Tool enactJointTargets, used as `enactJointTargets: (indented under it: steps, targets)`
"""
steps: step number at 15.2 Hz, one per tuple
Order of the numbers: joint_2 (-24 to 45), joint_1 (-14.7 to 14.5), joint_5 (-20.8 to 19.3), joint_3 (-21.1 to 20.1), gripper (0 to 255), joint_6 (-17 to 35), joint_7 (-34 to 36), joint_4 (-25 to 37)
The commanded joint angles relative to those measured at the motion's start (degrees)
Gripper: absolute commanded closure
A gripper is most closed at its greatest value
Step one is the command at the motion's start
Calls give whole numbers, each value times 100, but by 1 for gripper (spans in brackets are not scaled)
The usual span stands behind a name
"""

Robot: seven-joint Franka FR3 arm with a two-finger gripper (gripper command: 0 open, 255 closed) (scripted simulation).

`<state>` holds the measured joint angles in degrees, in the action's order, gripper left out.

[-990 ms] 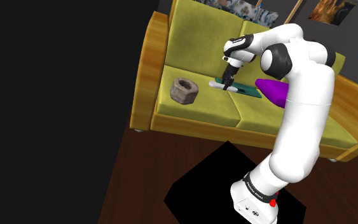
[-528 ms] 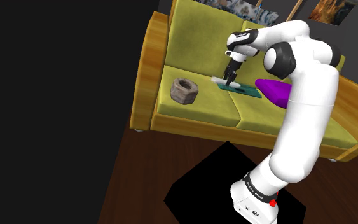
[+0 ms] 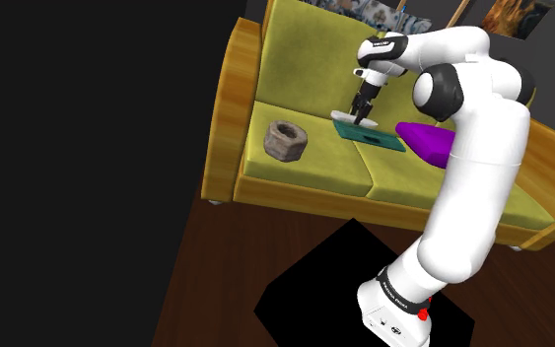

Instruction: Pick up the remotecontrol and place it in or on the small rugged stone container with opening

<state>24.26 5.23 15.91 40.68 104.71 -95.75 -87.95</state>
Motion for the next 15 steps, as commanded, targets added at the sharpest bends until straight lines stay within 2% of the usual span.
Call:
enactJointTargets:
  steps: [1,9,15]
  targets:
    - [-25,14,-24,14,255,-167,19,151]
    - [-55,85,-64,44,255,-699,65,673]
    - [-770,-817,-504,-22,255,-397,921,-175]
